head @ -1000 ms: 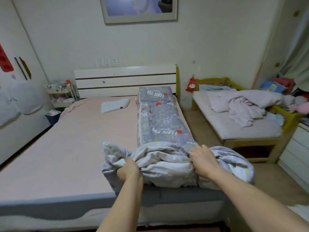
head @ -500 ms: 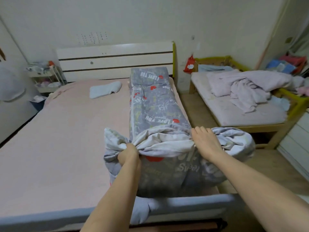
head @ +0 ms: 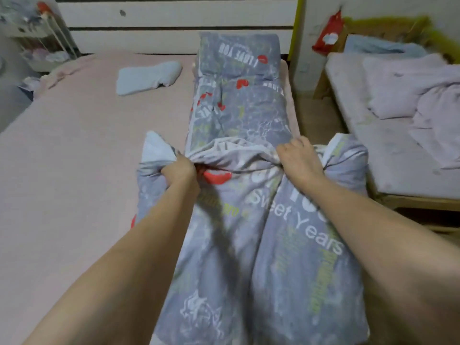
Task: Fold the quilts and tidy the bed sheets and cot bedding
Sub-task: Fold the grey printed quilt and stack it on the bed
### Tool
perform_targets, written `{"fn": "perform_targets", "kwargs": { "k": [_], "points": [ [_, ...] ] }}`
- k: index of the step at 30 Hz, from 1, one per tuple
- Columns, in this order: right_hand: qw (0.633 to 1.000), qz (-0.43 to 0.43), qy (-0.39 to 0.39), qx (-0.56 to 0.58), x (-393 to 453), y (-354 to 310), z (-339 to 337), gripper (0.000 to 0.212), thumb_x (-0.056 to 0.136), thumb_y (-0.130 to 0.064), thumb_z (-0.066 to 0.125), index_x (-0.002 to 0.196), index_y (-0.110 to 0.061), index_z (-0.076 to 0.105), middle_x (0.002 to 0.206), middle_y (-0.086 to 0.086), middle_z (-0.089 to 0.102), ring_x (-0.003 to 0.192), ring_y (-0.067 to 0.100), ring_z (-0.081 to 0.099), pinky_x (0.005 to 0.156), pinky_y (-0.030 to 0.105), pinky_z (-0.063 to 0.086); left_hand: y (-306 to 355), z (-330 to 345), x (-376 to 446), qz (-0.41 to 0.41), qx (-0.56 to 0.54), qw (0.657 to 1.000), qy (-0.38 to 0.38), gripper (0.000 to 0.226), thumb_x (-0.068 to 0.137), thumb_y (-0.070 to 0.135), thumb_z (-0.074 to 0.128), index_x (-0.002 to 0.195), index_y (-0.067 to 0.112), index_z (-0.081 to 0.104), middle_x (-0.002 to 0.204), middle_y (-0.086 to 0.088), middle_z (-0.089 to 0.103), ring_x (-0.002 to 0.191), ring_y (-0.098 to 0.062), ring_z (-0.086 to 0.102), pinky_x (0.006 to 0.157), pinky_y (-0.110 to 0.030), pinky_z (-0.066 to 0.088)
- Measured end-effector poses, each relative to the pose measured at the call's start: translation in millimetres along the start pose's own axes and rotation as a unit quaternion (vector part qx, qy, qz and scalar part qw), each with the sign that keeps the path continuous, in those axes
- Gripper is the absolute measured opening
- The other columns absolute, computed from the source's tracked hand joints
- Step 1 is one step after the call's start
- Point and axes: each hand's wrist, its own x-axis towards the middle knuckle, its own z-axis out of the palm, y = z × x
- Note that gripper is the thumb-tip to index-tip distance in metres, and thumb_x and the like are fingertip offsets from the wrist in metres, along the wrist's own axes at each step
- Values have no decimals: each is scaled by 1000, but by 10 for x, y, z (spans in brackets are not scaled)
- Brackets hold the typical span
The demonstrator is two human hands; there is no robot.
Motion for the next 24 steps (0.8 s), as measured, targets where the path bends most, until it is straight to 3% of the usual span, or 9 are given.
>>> {"fn": "perform_targets", "kwargs": {
  "k": [2, 3, 5, 7, 9, 15, 18, 22, 24],
  "points": [
    [1000, 9, 14, 27, 251, 0, 369, 31, 95, -12, 38, 122, -3, 51, 118, 19, 56, 115, 34, 47, 114, 45, 17, -132, 182, 165, 141, 113, 983, -13, 37, 99, 19, 44, 131, 2, 38, 120, -21, 55, 104, -33, 60, 85, -35, 51],
    [999, 6, 4, 41, 297, -44, 544, 39, 96, -19, 42, 132, -6, 46, 129, 19, 50, 124, 34, 43, 117, 46, 11, -311, 245, 233, 232, 226, 945, -53, 45, 98, 23, 48, 136, 4, 35, 127, -19, 52, 117, -33, 53, 97, -34, 43],
    [996, -9, -36, 79, 245, -155, 897, 53, 98, -33, 43, 147, -13, 34, 150, 18, 33, 140, 32, 28, 119, 45, 0, -772, 255, 294, 345, 458, 805, -150, 67, 97, 41, 48, 151, 11, 21, 153, -13, 30, 142, -30, 24, 117, -40, 17],
    [990, -29, -84, 110, 70, -288, 1244, 61, 98, -43, 40, 152, -19, 24, 158, 13, 18, 146, 27, 15, 119, 43, -5, -1185, 275, 363, 363, 616, 661, -228, 76, 94, 60, 35, 154, 25, 4, 162, -1, 1, 148, -26, -7, 118, -48, -3],
    [986, -26, -124, 111, -76, -356, 1529, 64, 98, -51, 31, 154, -24, 15, 161, 8, 8, 148, 24, 4, 119, 44, -8, -1473, 351, 447, 369, 688, 565, -266, 80, 90, 71, 24, 153, 31, -5, 161, 4, -12, 146, -26, -20, 115, -53, -12],
    [975, 1, -198, 97, -56, -374, 2263, 65, 97, -57, 7, 154, -26, -5, 162, 1, -6, 148, 18, -12, 117, 46, -16, -2060, 514, 909, 340, 736, 523, -263, 84, 85, 77, 10, 152, 30, -12, 160, 3, -17, 145, -27, -22, 114, -55, -15],
    [973, 39, -207, 91, 258, -261, 2430, 65, 99, -55, 14, 154, -23, 1, 162, 4, -4, 148, 19, -10, 117, 45, -14, -2113, 739, 1133, 356, 744, 514, -234, 82, 89, 73, 14, 153, 27, -6, 161, 1, -11, 146, -29, -16, 113, -57, -14],
    [989, 105, -82, 67, 486, 12, 2445, 64, 97, -55, 31, 151, -21, 25, 159, 14, 18, 148, 29, 10, 115, 53, -10, -1971, 886, 1372, 441, 718, 499, -202, 80, 88, 72, 14, 154, 29, 0, 162, 0, -4, 147, -32, -9, 109, -59, -15],
    [983, 113, -121, 80, 374, 49, 2554, 65, 96, -59, 26, 152, -26, 23, 158, 9, 21, 147, 28, 12, 114, 56, -8, -1978, 886, 1436, 405, 737, 493, -222, 80, 89, 72, 13, 154, 28, -2, 162, 1, -4, 148, -30, -10, 114, -57, -10]
  ]
}}
